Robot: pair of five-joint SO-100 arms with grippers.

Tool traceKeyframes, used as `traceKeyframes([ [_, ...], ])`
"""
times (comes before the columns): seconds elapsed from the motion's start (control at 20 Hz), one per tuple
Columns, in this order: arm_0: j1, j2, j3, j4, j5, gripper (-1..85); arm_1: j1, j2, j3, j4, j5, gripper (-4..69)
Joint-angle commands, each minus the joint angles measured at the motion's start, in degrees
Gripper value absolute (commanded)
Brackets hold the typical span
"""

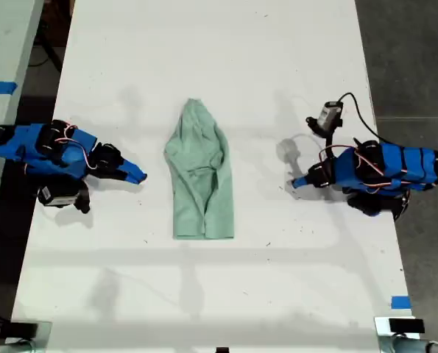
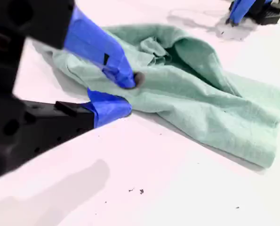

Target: Fold t shirt

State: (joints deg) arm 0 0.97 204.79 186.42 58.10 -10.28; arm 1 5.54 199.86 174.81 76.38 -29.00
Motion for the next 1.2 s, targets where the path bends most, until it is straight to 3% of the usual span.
traceKeyframes([
  [0.0,-1.76,0.70,2.29,-0.18,11.87,13.0,0.35,0.62,3.16,0.09,0.35,1.2],
  [0.1,-1.76,0.70,2.29,-0.18,22.32,13.0,0.26,0.62,3.16,0.09,0.26,1.2],
  [0.2,-1.67,0.70,2.29,-0.18,28.21,13.0,0.26,0.62,3.16,0.09,0.26,1.2],
  [1.15,-1.58,0.70,2.29,-0.18,28.65,13.0,0.35,0.62,3.16,0.09,0.35,1.2],
])
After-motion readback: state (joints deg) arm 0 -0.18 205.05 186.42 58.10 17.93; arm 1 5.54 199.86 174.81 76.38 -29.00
